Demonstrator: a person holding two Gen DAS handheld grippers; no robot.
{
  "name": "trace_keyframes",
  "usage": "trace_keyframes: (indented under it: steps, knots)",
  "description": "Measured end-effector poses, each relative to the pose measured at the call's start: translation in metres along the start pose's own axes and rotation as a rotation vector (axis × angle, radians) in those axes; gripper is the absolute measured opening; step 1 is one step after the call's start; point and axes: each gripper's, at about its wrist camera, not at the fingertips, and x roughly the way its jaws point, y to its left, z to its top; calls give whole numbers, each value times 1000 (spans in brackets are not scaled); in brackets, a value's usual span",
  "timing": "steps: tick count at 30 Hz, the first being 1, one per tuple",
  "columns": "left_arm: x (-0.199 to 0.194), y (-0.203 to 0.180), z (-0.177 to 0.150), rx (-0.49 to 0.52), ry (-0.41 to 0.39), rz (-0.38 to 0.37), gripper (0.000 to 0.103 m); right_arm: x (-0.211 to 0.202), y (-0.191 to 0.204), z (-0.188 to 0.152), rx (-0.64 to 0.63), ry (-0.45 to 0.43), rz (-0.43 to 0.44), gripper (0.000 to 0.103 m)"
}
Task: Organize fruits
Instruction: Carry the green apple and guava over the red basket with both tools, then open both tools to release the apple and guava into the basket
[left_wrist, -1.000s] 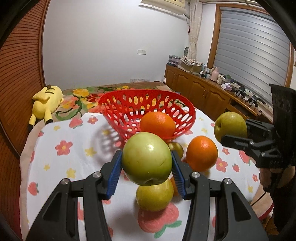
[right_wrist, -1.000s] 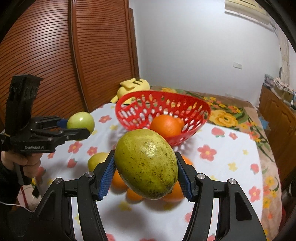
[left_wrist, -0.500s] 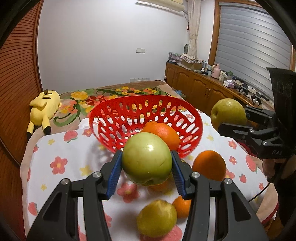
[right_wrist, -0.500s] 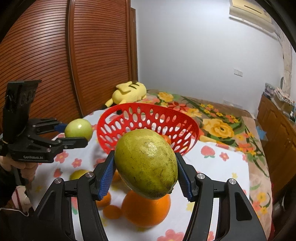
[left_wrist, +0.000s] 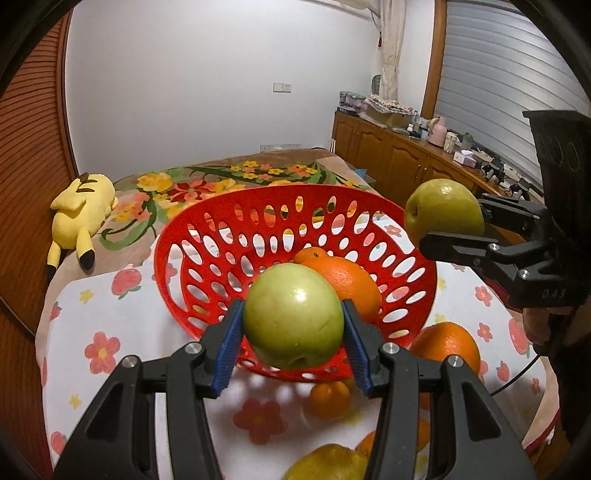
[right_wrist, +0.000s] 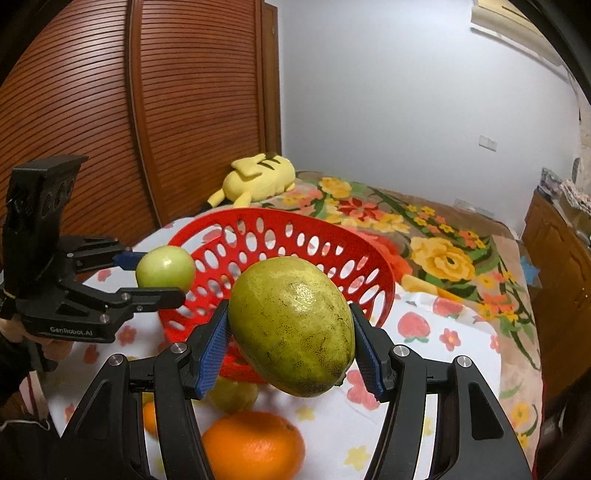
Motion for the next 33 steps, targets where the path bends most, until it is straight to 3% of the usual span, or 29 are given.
trace_keyframes:
  steps: [14, 33]
  knots:
    - [21, 3, 5, 1, 29, 2, 51, 30, -15, 11, -5, 41, 11, 63]
    - [5, 25, 17, -18, -35, 17, 53, 62, -19, 25, -45, 101, 28, 63]
